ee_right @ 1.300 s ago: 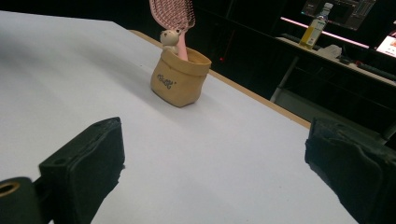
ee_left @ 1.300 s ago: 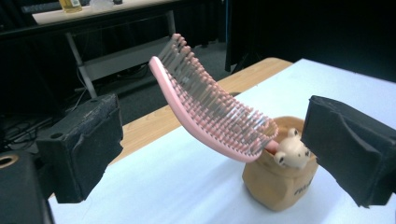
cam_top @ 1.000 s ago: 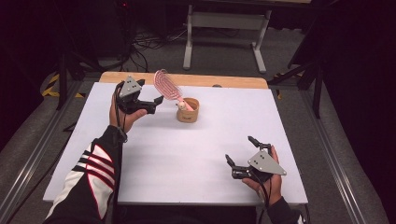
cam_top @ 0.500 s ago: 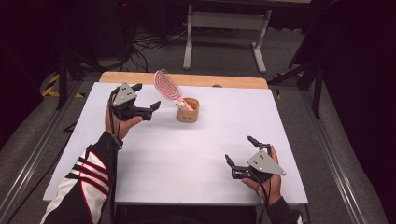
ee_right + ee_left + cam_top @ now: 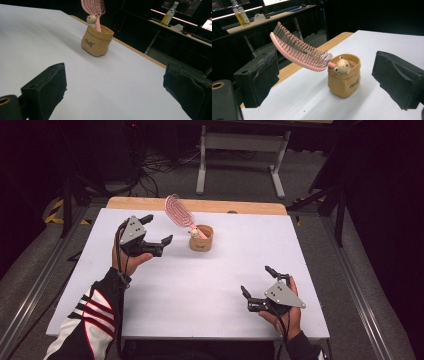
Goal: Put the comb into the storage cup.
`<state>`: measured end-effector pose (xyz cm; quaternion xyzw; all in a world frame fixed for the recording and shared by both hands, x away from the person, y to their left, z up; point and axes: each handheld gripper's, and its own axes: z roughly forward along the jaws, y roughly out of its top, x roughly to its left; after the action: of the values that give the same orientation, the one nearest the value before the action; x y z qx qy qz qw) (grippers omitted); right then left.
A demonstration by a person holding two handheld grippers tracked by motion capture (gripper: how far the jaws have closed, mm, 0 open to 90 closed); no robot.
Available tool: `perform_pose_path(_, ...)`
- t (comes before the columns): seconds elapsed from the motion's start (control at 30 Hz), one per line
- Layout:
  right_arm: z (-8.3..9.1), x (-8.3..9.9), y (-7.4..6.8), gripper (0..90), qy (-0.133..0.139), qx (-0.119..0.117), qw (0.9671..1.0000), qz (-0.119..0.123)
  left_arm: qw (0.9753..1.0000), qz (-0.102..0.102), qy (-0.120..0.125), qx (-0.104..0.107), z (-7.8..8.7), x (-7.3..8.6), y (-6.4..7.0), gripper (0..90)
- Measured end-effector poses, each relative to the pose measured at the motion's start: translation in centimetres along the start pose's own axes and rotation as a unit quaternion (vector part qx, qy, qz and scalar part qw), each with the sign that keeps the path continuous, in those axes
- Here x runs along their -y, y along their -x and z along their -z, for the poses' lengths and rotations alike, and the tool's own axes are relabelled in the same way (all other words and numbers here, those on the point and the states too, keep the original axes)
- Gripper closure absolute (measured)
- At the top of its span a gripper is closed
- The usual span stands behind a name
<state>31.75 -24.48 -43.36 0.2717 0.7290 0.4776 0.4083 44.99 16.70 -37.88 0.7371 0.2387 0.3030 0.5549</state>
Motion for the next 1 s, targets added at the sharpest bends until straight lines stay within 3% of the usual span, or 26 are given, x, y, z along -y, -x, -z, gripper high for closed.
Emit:
perform_pose_path(0.6,0.0,-0.1,-0.2,5.3,0.001,-0.001,1.0,0.001,0.9988,-0.038,0.014,0.026,2.1,0.5,3.6,7.7)
perform_pose_path(1.0,0.1,-0.2,-0.3,5.3,0.005,-0.002,1.0,0.004,0.9983,-0.042,0.016,0.037,3.3,0.8,4.6,7.5)
